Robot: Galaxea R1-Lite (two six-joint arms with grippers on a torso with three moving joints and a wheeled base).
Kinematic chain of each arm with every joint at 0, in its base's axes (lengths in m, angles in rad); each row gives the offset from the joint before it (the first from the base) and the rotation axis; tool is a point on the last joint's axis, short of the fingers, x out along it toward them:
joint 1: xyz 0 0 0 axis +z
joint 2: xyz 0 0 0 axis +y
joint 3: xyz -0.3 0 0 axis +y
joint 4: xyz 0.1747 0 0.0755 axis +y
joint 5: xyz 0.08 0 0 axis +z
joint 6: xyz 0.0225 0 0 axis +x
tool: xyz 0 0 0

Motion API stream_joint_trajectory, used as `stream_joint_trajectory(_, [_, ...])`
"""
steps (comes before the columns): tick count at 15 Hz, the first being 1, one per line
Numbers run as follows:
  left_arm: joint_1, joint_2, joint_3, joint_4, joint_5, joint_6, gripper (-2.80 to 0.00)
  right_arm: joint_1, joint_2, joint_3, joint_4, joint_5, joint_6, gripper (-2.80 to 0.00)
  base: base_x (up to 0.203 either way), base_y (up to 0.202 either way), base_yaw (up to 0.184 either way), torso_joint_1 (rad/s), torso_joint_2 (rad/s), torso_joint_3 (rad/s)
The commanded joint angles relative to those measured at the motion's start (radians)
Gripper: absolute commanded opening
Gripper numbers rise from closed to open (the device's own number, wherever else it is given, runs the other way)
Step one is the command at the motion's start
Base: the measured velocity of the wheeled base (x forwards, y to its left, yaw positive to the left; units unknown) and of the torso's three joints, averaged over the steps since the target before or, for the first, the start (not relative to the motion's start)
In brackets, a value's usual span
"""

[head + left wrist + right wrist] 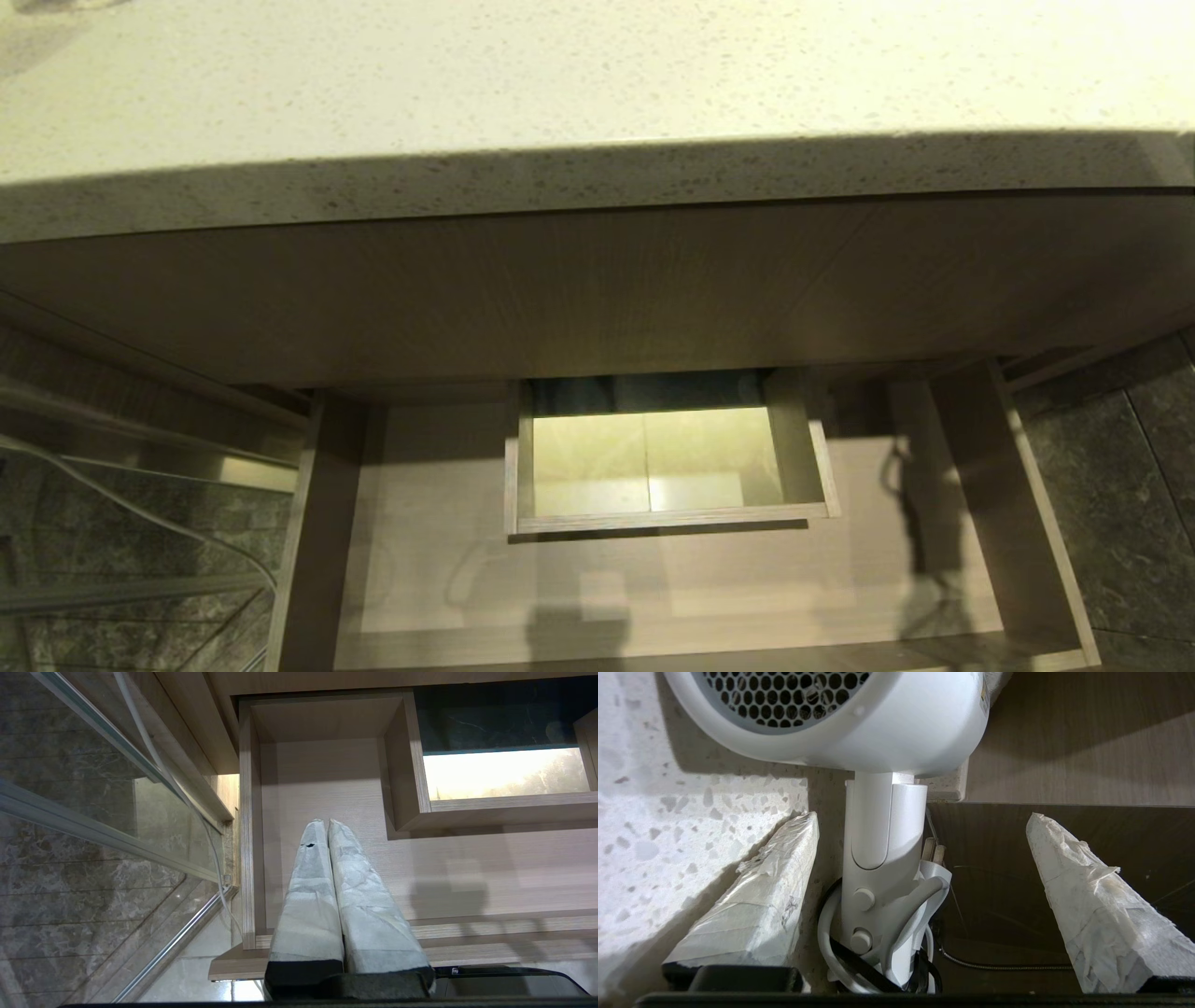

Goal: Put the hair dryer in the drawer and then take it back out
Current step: Pick up the hairdryer

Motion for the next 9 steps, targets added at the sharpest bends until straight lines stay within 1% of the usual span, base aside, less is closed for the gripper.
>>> stream_joint_trajectory(1, [0.0,0.0,0.0,0.0,0.0,-0.001,-2.8,0.0,0.067,-0.046,0.001,0.0,-0.007,0.0,0.0,0.0,0.0,0.0,0.0,0.0])
stream_joint_trajectory(4, [0.0,0.0,0.0,0.0,0.0,0.0,-2.8,-0.006,0.126,-0.116,0.001,0.002,-0.008,0.0,0.0,0.0,0.0,0.0,0.0,0.0])
stream_joint_trajectory(9, [0.0,0.0,0.0,0.0,0.0,0.0,-2.8,-0.02,0.19,-0.156,-0.013,0.003,-0.011,0.0,0.0,0.0,0.0,0.0,0.0,0.0])
